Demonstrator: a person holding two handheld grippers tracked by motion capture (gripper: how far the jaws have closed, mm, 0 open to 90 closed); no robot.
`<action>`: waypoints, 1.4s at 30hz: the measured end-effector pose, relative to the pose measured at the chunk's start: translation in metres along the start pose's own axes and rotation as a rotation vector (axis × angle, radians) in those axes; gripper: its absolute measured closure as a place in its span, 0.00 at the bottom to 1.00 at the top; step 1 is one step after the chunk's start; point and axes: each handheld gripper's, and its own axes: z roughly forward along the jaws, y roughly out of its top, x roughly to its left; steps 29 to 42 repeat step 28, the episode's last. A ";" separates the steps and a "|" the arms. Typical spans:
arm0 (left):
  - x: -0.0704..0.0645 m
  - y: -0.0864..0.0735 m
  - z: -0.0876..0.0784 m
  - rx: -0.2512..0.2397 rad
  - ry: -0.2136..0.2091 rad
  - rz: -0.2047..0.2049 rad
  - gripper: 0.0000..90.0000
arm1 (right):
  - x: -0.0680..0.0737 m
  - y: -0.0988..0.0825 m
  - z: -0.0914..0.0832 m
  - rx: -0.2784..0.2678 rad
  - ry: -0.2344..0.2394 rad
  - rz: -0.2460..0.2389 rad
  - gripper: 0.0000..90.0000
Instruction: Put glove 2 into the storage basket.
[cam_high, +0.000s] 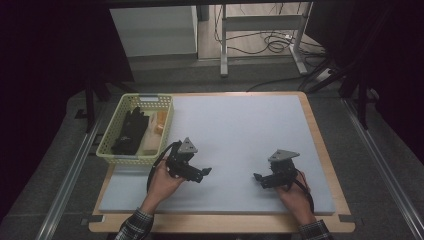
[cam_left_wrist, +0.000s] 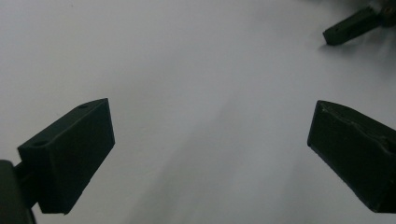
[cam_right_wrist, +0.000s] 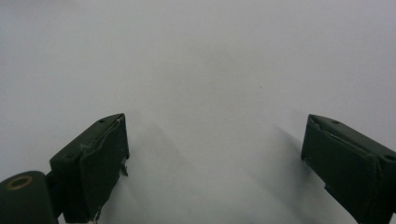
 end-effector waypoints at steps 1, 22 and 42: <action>-0.001 -0.003 0.002 0.002 -0.004 0.000 0.01 | 0.000 0.000 0.000 0.000 0.000 0.000 0.08; -0.003 -0.049 0.027 0.080 0.000 -0.027 0.00 | 0.000 0.000 0.000 0.000 -0.001 -0.001 0.08; -0.004 -0.049 0.027 0.080 0.001 -0.024 0.00 | 0.000 0.000 0.000 0.000 0.000 0.001 0.08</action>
